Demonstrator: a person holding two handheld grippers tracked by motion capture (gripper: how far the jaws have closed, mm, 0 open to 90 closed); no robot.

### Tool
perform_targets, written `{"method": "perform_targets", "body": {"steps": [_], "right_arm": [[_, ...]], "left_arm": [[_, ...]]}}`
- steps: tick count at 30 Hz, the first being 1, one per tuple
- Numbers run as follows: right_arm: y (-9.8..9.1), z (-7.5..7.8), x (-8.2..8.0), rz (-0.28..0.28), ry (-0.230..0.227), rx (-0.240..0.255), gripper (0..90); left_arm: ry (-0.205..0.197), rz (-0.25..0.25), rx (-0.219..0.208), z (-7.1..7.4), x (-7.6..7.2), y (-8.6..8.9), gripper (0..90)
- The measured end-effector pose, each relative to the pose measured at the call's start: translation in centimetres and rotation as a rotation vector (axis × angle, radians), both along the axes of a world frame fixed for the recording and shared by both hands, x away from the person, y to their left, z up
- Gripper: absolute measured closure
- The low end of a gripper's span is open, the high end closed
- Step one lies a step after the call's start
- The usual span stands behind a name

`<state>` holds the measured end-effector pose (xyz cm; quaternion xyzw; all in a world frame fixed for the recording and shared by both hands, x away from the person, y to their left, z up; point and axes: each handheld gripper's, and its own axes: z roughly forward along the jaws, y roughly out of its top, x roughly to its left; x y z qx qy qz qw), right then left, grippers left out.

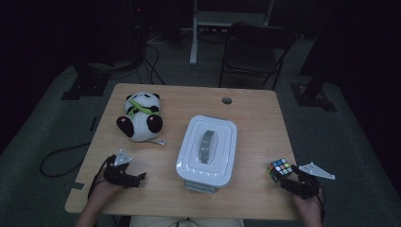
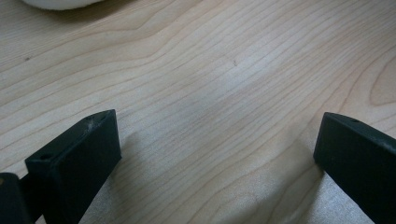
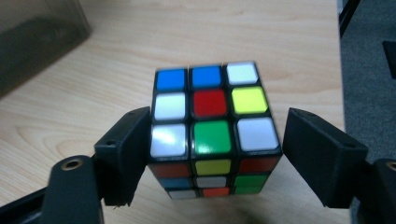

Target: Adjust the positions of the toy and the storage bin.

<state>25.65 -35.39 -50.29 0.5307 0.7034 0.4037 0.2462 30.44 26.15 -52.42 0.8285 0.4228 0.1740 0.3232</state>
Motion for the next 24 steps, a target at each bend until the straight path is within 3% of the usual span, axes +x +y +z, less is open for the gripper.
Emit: {"method": "perform_targets", "body": {"steps": [9,12,15,18,24], "right_arm": [[0.9,2.2,0.5,0.058,-0.063,0.032,20.3],[1.5,2.6,0.8,0.111,-0.081,0.053,11.0],[2.5,3.0,1.1,0.132,-0.111,0.058,12.9],[3.7,3.4,1.3,0.144,-0.15,0.038,13.0],[6.4,3.7,1.9,0.23,-0.181,0.008,13.6]], "left_arm": [[0.0,0.0,0.0,0.0,0.0,0.0,1.2],[0.0,0.0,0.0,0.0,0.0,0.0,1.2],[0.0,-0.001,0.0,0.0,0.0,0.0,1.1],[0.0,-0.001,0.0,0.0,0.0,0.0,1.1],[0.0,-0.003,0.0,0.0,0.0,0.0,1.2]]}}
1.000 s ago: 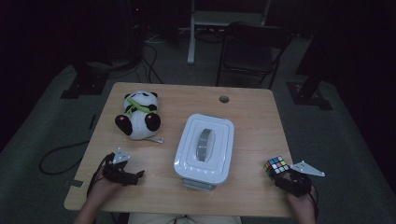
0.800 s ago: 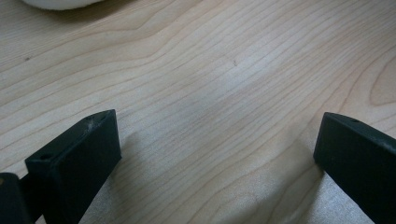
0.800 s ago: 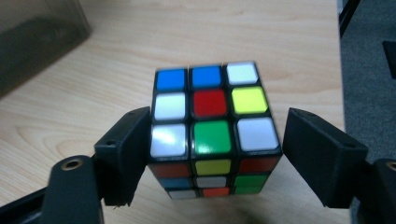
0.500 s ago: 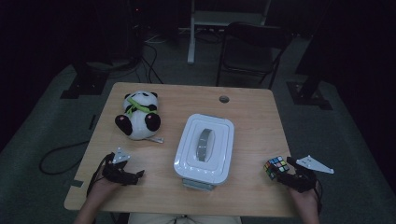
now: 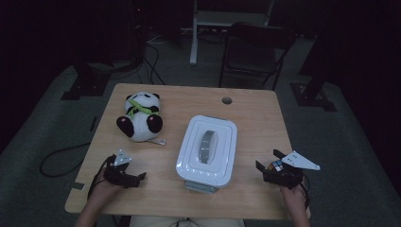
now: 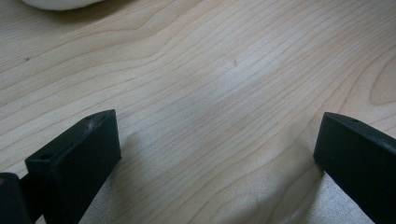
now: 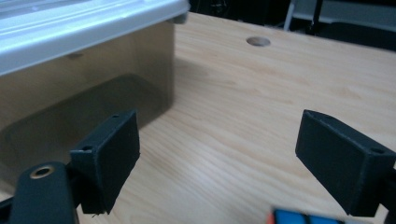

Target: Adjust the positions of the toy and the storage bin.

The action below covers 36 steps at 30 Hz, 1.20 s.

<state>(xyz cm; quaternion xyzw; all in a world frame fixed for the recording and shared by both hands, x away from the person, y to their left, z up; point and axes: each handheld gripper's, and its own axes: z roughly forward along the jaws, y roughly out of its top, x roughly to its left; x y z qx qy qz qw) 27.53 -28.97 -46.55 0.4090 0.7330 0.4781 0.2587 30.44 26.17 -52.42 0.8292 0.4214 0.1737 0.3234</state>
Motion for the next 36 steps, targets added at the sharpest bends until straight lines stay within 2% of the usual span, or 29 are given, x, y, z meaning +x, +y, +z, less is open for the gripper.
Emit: {"method": "perform_targets", "body": {"steps": [3,6,9,11,14,18,24,27,29,33,36], "right_arm": [[0.7,-0.1,0.2,0.014,0.007,-0.003,13.7],[2.1,-1.0,0.7,0.055,0.043,0.008,14.5],[3.4,-2.4,1.0,0.066,0.074,-0.04,14.6],[3.9,-3.0,1.2,0.059,0.085,-0.056,14.6],[4.2,-3.6,1.4,0.049,0.1,-0.046,14.5],[4.4,-4.2,1.7,0.054,0.133,-0.01,13.6],[5.0,-5.4,2.0,0.07,0.158,-0.044,13.5],[5.4,-5.8,2.2,0.06,0.184,-0.089,13.5],[5.4,-5.8,2.2,0.057,0.176,-0.092,13.4],[5.4,-5.9,2.5,0.038,0.217,-0.102,13.5],[5.7,-6.0,2.7,0.028,0.242,-0.133,13.8]], "left_arm": [[0.0,-0.001,0.0,0.0,0.0,0.0,1.1],[0.0,-0.01,-0.002,0.0,0.0,0.1,1.1],[0.001,-0.007,-0.002,0.0,0.0,0.1,1.2],[0.002,0.016,-0.002,0.0,0.0,0.1,1.1],[0.0,0.054,0.0,0.0,0.0,0.3,1.1],[0.0,0.044,-0.001,0.0,-0.1,0.2,1.1],[0.001,0.046,-0.001,0.0,-0.1,0.2,1.1],[0.001,0.046,-0.001,0.0,-0.1,0.2,1.1],[0.001,0.047,-0.001,0.0,-0.1,0.2,1.1],[0.0,0.052,0.001,0.0,-0.1,0.2,1.1],[0.001,0.054,0.0,0.0,-0.1,0.2,1.1]]}}
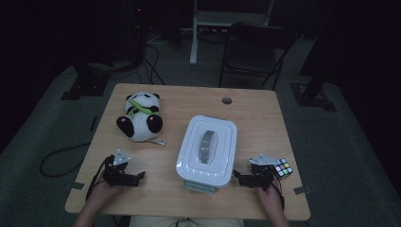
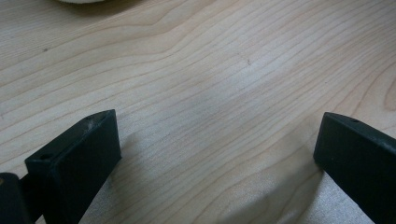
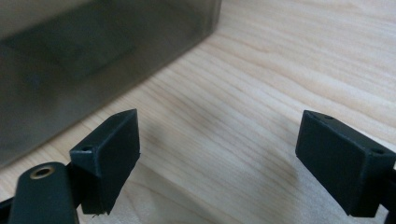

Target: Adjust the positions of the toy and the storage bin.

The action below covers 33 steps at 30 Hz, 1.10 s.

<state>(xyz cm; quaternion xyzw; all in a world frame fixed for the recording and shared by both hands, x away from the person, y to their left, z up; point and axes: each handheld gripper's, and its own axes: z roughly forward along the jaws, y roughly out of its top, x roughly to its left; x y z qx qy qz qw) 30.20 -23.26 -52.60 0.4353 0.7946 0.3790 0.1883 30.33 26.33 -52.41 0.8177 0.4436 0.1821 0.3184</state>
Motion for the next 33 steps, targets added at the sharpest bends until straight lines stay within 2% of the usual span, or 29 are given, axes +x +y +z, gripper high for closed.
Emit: {"method": "perform_targets", "body": {"steps": [4,21,24,28,33], "right_arm": [[0.5,-0.2,0.3,0.003,0.037,-0.058,12.7],[0.5,-0.2,0.3,0.0,0.039,-0.057,12.7],[0.5,-0.2,0.3,-0.001,0.04,-0.056,12.7],[0.5,-0.2,0.3,-0.001,0.039,-0.056,12.7],[0.5,-0.2,0.3,-0.001,0.039,-0.056,12.7]], "left_arm": [[0.0,-0.001,0.0,0.0,0.0,0.0,1.1],[-0.002,0.014,0.001,0.0,0.0,0.2,1.3],[0.005,0.016,-0.003,0.2,0.2,0.3,3.8],[0.004,0.015,-0.02,0.8,0.7,0.4,4.1],[-0.028,0.004,-0.039,2.3,1.7,0.2,4.8]]}}
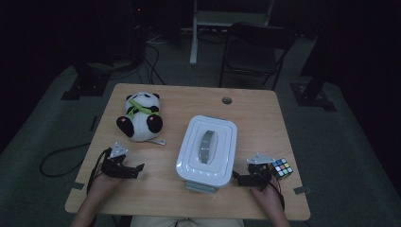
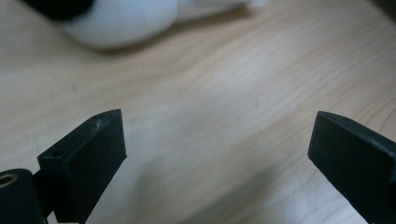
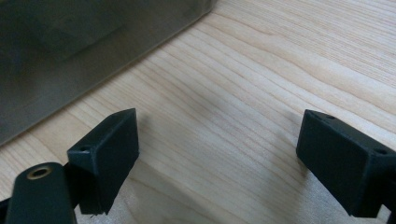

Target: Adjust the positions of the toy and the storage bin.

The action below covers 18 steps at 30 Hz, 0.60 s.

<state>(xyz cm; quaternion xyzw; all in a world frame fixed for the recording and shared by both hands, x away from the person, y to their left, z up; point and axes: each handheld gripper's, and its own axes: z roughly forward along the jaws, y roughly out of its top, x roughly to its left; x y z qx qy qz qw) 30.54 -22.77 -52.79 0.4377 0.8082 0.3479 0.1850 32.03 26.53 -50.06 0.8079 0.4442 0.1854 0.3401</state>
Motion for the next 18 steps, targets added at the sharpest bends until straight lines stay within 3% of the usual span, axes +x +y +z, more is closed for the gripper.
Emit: {"method": "perform_targets", "body": {"steps": [11,18], "right_arm": [[0.0,0.0,0.0,-0.001,0.001,0.001,12.8],[0.0,0.0,0.0,-0.004,-0.001,0.002,13.6]], "left_arm": [[-0.067,-0.051,-0.004,3.9,2.8,-1.8,4.8],[-0.106,-0.061,-0.018,6.2,5.8,-3.6,4.8]]}}
